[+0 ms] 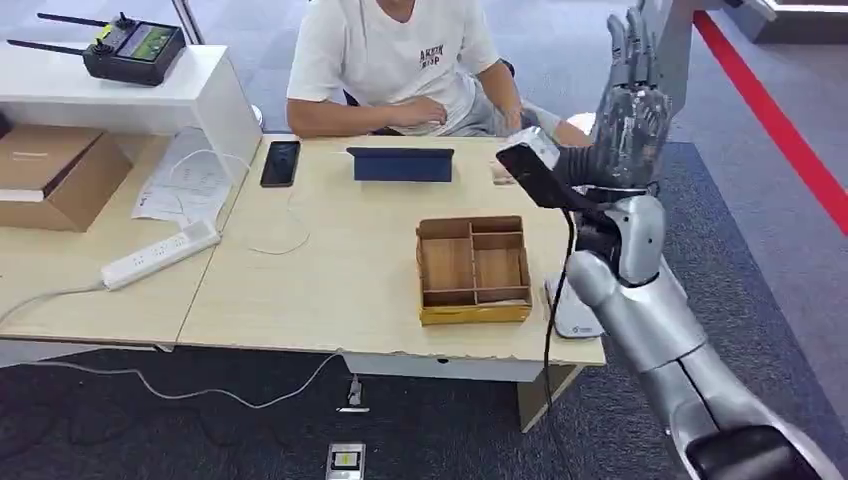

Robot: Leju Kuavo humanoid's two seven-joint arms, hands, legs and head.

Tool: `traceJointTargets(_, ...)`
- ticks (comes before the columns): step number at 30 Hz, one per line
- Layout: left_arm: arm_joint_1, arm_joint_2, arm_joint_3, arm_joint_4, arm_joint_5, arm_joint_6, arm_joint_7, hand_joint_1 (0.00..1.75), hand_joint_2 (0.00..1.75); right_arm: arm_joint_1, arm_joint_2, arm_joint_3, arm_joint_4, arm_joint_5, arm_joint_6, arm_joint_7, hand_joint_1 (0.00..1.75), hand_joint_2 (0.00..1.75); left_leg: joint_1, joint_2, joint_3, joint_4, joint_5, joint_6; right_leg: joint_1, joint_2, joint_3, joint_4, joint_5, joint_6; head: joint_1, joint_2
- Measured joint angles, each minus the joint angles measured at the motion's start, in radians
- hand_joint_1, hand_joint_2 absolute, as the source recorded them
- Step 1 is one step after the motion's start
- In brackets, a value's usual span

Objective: Pass the card to the sensor for recognition and then transmit it.

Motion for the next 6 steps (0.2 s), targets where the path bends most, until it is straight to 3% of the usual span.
traceJointTargets(3,0.001,-0.002,0.014,0.000,0.019,0.003,0.003,0.00,0.00,0.110,-0.027,-0.189,-0.149,-0.041,-0.002,-0.068,0.00,1.75,0.000,0.000,0.000,0.000,0.000,0.000,0.000,0.000,0.001,0.000,0.000,0.000,0.000,0.000)
traceJointTargets(6,0.002,-0.005,0.016,0.000,0.030,0.003,0.011,0.00,0.00,0.163,-0.029,-0.317,-0.188,-0.089,-0.003,-0.141,0.00,1.75,0.000,0.002,0.000,0.000,-0.001,0.000,0.000,0.001,0.000,0.000,0.000,0.000,0.000,0.000)
